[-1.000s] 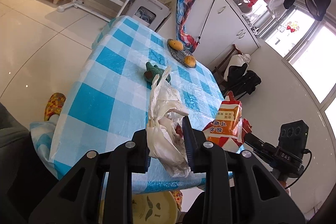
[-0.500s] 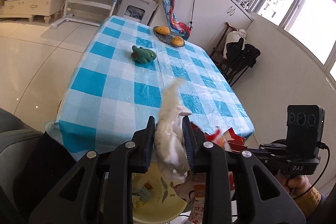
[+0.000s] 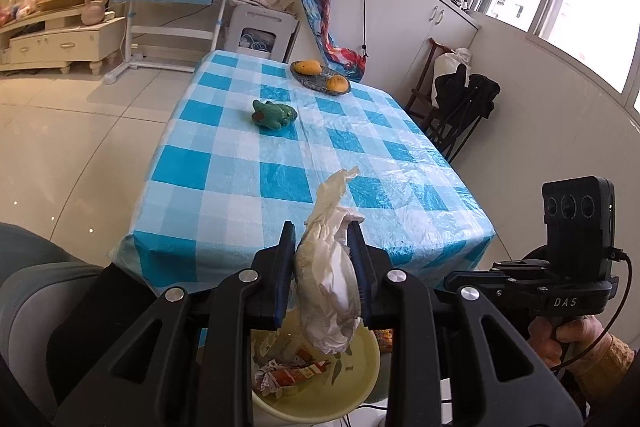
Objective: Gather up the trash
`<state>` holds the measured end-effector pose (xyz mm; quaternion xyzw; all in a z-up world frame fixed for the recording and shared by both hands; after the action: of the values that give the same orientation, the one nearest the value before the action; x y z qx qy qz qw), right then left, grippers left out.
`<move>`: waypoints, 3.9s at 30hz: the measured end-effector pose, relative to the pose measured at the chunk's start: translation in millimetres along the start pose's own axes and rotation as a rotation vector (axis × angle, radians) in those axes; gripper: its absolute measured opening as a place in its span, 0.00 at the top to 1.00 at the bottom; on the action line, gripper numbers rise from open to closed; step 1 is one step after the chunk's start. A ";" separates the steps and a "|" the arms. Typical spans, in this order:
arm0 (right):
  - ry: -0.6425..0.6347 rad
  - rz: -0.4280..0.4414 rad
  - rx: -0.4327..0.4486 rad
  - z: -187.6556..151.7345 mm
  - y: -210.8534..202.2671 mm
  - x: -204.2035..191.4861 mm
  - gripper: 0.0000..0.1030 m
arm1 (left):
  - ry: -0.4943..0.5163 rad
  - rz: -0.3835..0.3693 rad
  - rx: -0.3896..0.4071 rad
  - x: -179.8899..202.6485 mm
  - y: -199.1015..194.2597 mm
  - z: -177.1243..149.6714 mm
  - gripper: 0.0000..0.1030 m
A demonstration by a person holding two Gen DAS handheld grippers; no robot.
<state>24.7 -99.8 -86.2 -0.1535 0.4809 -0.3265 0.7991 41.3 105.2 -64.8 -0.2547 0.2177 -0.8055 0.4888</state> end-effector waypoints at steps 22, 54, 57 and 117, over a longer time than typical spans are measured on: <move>0.070 -0.113 0.160 9.2 -20.7 27.4 0.83 | 0.025 0.004 0.014 11.9 0.9 6.8 0.75; 0.138 -0.344 0.277 18.3 -22.1 48.6 0.51 | -0.026 -0.015 0.065 -5.5 22.4 11.0 0.75; 0.137 -0.347 0.272 18.4 -19.8 48.7 0.51 | -0.024 -0.029 0.044 -5.2 25.1 4.2 0.75; 0.136 -0.490 0.291 33.4 7.7 52.0 0.33 | 0.070 0.302 0.088 -24.5 50.7 12.9 0.07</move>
<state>73.5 -131.2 -108.9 -0.1266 0.4301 -0.5848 0.6760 93.3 104.2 -90.1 -0.1691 0.2348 -0.7401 0.6071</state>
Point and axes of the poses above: each gripper's, at about its wrist camera, not at the fingertips, and y roughly the way its jaws point, x to its right, z to its top, the point moved 2 cm from there along y, roughly the way its jaws point, and after that the axes turned 10 degrees about y, right-handed, at the moved point
